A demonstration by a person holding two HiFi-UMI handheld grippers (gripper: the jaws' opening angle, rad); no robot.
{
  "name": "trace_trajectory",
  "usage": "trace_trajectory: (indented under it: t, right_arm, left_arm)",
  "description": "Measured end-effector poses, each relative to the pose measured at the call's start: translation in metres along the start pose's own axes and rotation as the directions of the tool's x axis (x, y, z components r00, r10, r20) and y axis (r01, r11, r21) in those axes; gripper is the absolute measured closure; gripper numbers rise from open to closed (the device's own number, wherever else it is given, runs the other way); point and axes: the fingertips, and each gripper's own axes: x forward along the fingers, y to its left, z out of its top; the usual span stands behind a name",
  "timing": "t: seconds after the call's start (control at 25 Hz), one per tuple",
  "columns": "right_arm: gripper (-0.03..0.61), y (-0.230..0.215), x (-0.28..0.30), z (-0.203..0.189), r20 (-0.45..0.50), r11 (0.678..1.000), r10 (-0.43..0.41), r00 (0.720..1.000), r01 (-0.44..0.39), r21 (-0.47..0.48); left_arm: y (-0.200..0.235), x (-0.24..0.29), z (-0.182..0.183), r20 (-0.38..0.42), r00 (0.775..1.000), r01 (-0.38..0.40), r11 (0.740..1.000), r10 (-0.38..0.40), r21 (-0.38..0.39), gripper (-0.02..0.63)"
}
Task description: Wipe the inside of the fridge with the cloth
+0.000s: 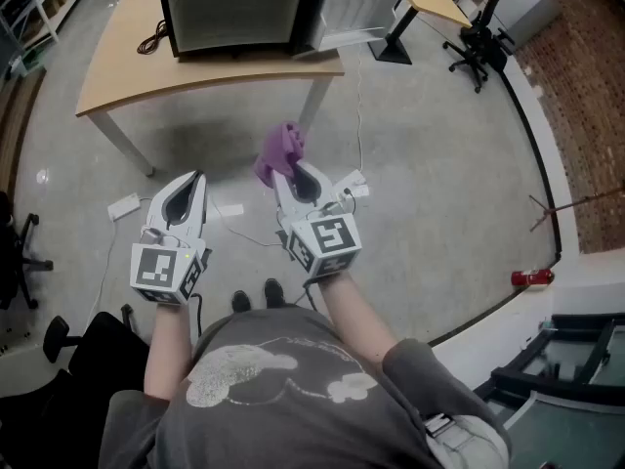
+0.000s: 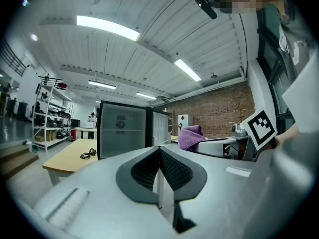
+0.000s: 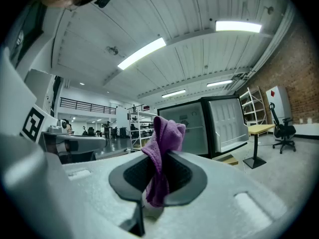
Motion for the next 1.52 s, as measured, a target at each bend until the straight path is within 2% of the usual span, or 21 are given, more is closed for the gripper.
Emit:
trace_trajectory:
  t: [0.68,0.92,1.08,1.32,1.52]
  right_arm:
    - [0.541,0.001,-0.008,-0.005,-0.015,1.0,0.022,1.0,-0.022,0.001]
    - [0.54,-0.015,-0.018,0.005,0.07,0.997,0.033,0.997,-0.037,0.066]
    - [0.538,-0.032,-0.017,0.002,0.058,0.997,0.044,0.997,-0.047,0.065]
    - [0.538,-0.053,-0.003,-0.01,0.032,0.995,0.049,0.998,-0.051,0.089]
    - [0.538,-0.063,0.034,-0.015,0.025,0.995,0.048,0.999,-0.05,0.086]
  left_arm:
    - [-0.011,-0.001,0.0,-0.006,1.0,0.0,1.0,0.0,0.012,0.597]
    - [-0.016,0.008,-0.002,-0.015,1.0,-0.018,1.0,0.018,0.012,0.597]
    - [-0.015,0.018,0.001,-0.006,0.999,-0.048,0.999,0.048,0.025,0.597]
    - [-0.01,0.038,0.006,-0.002,0.998,-0.064,0.997,0.064,0.043,0.597]
    - [0.011,0.067,0.005,0.002,0.999,-0.047,0.997,0.047,0.054,0.597]
